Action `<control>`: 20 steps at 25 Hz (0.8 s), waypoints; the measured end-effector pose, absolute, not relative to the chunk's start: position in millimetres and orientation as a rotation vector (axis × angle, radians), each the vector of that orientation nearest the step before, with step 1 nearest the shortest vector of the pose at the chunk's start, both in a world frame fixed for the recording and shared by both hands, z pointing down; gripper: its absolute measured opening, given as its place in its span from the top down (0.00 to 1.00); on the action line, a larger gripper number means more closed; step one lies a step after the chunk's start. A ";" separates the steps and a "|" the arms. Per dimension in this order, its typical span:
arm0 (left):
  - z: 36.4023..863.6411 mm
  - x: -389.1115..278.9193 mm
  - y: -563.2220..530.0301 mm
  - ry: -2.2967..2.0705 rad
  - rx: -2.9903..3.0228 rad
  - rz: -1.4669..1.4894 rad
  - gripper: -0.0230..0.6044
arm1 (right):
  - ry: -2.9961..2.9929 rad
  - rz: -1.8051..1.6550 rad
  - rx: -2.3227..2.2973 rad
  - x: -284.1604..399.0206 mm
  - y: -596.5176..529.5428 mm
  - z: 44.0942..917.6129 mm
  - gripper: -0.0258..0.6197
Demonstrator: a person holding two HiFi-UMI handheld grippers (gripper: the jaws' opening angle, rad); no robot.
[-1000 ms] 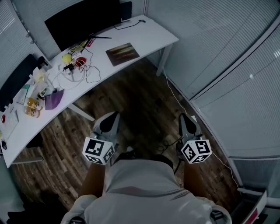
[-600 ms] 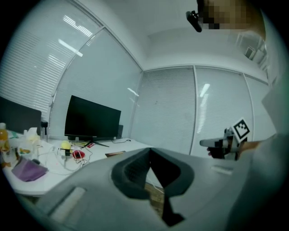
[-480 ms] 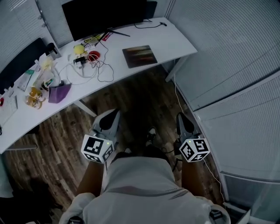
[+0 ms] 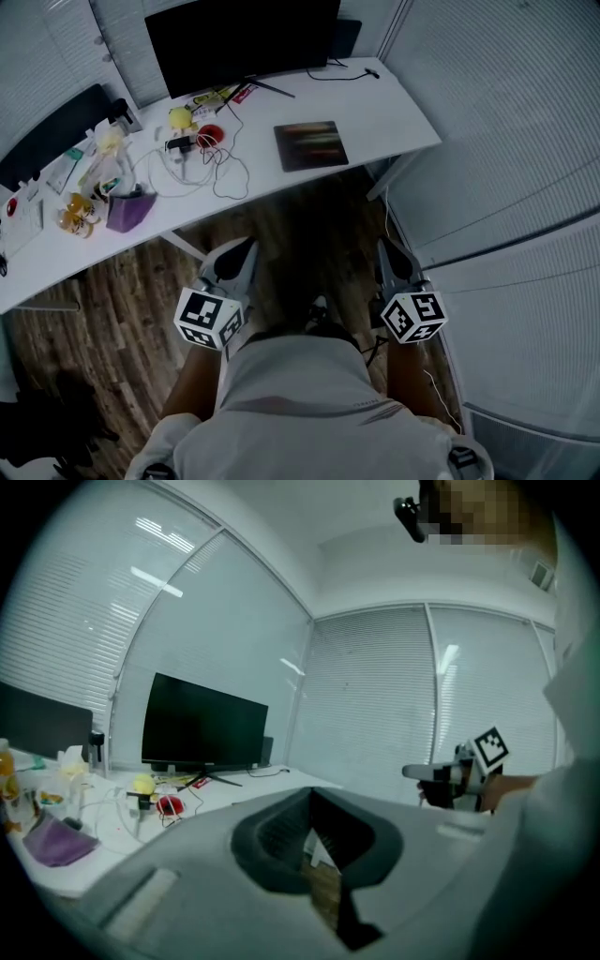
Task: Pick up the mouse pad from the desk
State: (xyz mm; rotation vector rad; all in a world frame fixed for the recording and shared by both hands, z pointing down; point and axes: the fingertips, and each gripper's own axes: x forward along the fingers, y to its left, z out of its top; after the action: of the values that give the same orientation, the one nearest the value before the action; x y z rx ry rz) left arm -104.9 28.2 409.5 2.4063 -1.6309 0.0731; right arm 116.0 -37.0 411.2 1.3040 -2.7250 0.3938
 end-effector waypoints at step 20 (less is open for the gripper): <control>400.8 16.8 -159.8 -1.789 2.331 0.214 0.96 | -2.772 0.576 1.230 238.5 -241.5 447.7 0.95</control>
State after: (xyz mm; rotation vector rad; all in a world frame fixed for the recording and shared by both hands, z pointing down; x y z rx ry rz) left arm 16.8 -159.8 400.8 2.3308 -1.7892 0.2139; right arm 238.5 -241.5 447.7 1.2303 -2.7721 0.5764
